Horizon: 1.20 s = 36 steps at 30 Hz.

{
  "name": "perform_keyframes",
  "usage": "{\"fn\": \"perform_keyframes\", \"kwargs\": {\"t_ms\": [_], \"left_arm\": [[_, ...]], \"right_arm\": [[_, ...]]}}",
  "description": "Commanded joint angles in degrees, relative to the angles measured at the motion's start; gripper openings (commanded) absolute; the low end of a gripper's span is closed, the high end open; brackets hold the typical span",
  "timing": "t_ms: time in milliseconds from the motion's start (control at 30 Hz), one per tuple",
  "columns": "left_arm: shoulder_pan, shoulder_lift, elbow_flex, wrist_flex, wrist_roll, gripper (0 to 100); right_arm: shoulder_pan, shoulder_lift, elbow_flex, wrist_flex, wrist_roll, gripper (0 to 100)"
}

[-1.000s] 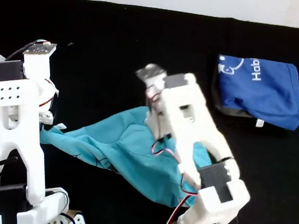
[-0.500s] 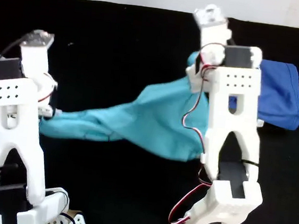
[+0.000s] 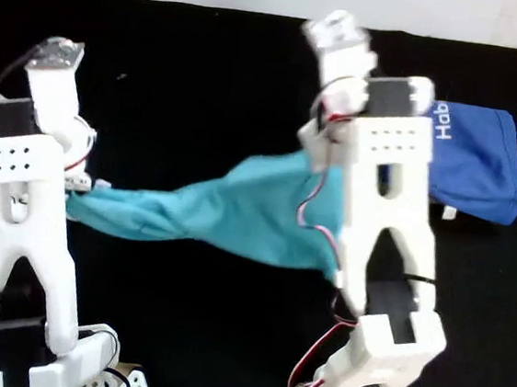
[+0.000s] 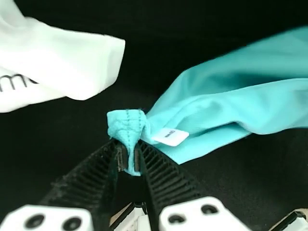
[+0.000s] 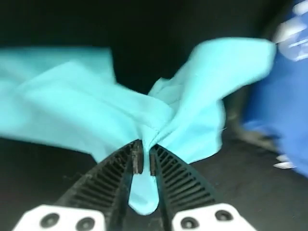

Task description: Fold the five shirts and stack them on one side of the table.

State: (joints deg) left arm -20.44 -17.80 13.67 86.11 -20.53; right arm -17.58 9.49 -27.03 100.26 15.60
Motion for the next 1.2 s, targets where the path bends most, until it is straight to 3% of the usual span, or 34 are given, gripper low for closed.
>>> {"fn": "perform_keyframes", "kwargs": {"t_ms": [0,200,333,533,633,733,933,1167], "left_arm": [[-0.1,-1.4,5.6,-4.5,0.3,1],[-0.5,-1.5,13.2,-5.6,-2.9,1],[-2.2,-1.5,15.2,-5.6,-5.5,1],[-3.6,-1.5,15.0,-5.9,-6.3,1],[-3.6,-1.5,15.0,-6.1,-6.3,1],[-3.6,-1.5,15.0,-6.1,-6.3,1],[-3.6,-1.5,15.0,-6.0,-6.2,1],[-3.6,-1.5,15.0,-5.6,-6.2,1]], "right_arm": [[-5.1,-2.6,9.3,0.3,-1.1,0.9],[-8.0,-15.1,34.7,-9.5,-3.4,0.8],[-7.7,-28.3,47.4,-10.1,-3.0,2.7],[-7.1,-43.3,48.6,-3.5,-1.8,33.4],[-5.9,-47.7,45.8,-4.0,-1.8,33.9],[-4.3,-47.8,46.9,-8.7,-2.3,30.8],[3.9,-37.8,58.1,-32.7,-2.2,25.3],[5.5,-13.7,49.1,-35.1,-1.9,24.8]]}}
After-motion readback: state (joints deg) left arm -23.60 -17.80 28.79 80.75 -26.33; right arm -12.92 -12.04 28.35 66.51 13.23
